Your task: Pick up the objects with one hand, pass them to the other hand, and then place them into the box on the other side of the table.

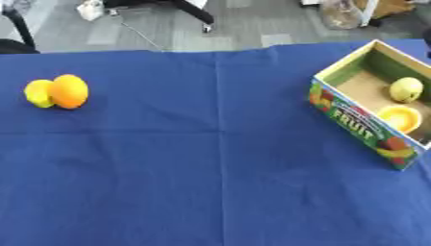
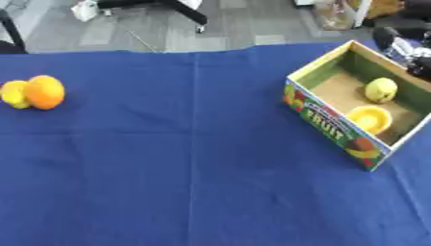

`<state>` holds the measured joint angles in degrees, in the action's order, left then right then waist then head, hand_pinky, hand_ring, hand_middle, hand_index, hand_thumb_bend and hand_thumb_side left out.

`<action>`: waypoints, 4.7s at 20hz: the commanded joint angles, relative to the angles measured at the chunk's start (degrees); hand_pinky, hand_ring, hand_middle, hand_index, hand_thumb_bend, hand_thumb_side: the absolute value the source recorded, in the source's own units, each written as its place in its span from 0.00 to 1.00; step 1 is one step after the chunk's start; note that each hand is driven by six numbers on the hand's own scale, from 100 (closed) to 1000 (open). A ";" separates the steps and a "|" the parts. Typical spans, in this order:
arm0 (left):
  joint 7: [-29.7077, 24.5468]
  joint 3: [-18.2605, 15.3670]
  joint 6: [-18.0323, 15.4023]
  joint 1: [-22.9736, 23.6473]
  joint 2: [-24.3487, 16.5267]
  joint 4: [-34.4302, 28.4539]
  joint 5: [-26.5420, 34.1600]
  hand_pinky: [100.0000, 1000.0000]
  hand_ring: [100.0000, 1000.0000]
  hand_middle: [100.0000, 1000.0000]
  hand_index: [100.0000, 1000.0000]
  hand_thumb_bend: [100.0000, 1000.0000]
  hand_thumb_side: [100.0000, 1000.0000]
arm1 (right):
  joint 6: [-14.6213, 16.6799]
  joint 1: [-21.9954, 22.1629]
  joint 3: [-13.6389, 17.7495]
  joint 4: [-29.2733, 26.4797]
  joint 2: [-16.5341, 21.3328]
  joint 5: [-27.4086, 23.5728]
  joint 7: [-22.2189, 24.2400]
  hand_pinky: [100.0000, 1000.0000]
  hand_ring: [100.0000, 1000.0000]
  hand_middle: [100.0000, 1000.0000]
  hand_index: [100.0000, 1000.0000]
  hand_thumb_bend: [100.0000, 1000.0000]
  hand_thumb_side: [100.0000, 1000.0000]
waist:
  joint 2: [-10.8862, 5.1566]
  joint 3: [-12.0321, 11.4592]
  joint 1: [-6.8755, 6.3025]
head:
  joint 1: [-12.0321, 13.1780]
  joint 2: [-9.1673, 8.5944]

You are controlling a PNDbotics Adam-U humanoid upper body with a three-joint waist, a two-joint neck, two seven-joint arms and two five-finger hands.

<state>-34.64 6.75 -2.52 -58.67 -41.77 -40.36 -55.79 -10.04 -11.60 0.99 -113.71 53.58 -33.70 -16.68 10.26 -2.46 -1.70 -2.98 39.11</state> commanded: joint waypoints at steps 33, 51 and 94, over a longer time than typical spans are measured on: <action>3.61 -2.41 1.13 -8.90 4.69 -0.67 -2.23 0.79 0.77 0.73 0.75 0.82 0.00 | -0.03 -2.38 -1.03 -0.88 -1.09 3.03 0.57 0.67 0.83 0.86 0.85 0.18 0.27 | 2.84 1.96 1.64 | 4.48 -4.99; 13.22 -6.50 6.37 -8.43 7.90 3.64 -12.60 0.77 0.75 0.71 0.76 0.67 0.00 | -0.68 -3.46 -1.88 -0.88 -2.35 3.81 0.89 0.68 0.83 0.86 0.85 0.13 0.30 | 4.26 3.33 1.80 | 6.93 -5.94; 17.36 -1.41 3.19 -7.67 5.10 -17.29 1.43 0.64 0.58 0.52 0.40 0.09 0.00 | -0.63 -1.90 -1.35 -0.88 -1.69 3.09 0.51 0.68 0.83 0.86 0.85 0.09 0.32 | 2.37 2.30 1.71 | 3.85 -3.35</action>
<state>-17.39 5.15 1.03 -65.20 -34.18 -54.29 -56.00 -10.83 -13.07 -1.39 -113.71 49.75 -30.30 -15.95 14.77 -0.10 -0.58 1.11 35.66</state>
